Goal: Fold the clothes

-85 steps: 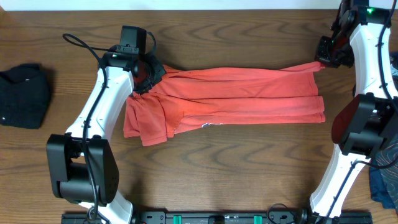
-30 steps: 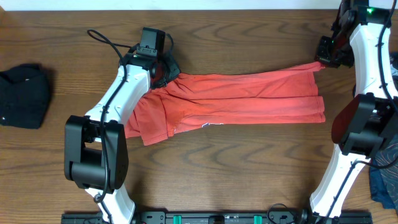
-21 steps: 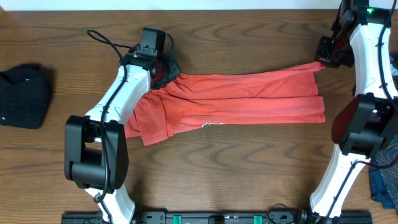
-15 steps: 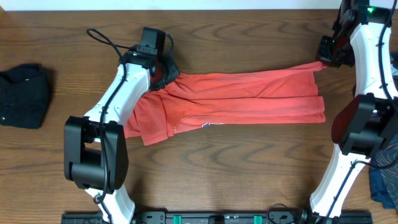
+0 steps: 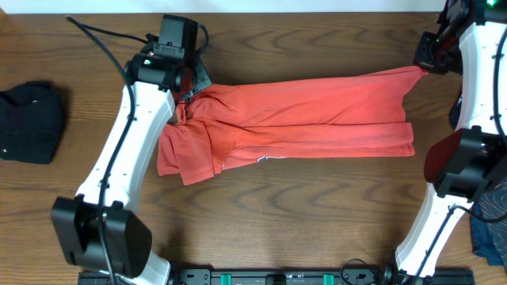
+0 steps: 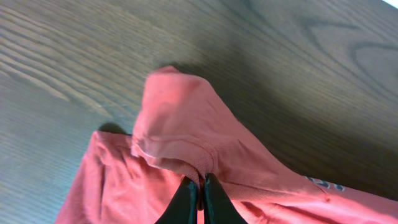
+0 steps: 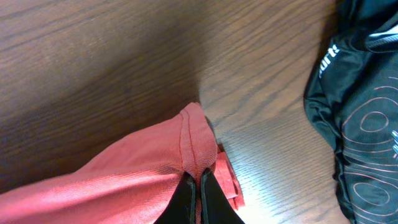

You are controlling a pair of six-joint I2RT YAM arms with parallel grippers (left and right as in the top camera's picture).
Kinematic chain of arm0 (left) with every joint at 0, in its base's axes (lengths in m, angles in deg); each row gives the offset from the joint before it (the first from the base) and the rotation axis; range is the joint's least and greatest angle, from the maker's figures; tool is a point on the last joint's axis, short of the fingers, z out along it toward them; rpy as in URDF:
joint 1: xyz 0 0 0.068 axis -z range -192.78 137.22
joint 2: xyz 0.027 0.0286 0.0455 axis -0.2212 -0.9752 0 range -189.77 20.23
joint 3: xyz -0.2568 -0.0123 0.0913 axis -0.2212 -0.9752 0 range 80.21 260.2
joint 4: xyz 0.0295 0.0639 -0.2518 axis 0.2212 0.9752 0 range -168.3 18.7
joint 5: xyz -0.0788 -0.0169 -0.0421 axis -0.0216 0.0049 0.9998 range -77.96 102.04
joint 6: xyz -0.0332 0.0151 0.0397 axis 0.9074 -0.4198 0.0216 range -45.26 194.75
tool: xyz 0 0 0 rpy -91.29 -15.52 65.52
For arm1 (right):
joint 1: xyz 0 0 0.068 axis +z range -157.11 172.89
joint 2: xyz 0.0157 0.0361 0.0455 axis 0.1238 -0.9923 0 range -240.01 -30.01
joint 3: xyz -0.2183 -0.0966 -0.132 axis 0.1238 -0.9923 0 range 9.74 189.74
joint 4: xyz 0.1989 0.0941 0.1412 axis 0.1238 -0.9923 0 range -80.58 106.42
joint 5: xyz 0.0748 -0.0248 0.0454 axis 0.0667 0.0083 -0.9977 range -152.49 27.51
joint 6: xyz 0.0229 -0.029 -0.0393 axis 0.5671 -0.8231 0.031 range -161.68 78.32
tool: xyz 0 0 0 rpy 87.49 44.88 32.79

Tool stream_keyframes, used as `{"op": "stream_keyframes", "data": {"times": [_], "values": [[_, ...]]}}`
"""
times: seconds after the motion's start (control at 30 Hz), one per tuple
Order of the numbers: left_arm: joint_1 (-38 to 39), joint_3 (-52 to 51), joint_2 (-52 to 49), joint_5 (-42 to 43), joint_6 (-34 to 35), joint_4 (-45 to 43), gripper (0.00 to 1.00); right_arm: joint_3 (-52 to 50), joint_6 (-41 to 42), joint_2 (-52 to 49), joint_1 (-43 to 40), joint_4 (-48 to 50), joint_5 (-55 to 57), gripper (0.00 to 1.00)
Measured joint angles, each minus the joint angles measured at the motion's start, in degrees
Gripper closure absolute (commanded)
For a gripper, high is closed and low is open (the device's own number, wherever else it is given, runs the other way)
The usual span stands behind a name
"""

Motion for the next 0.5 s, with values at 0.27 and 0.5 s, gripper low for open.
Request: {"op": "stream_keyframes", "data": {"times": [0.27, 0.5], "values": [[0.0, 0.0, 3.9, -1.3, -1.1, 4.7, 0.94, 0.3, 0.0, 0.0, -1.3, -1.1, 0.0, 0.99], [0.0, 0.0, 4.4, -1.3, -1.2, 12.5, 0.94, 0.4, 0.0, 0.0, -1.3, -4.8, -0.4, 0.99]]}}
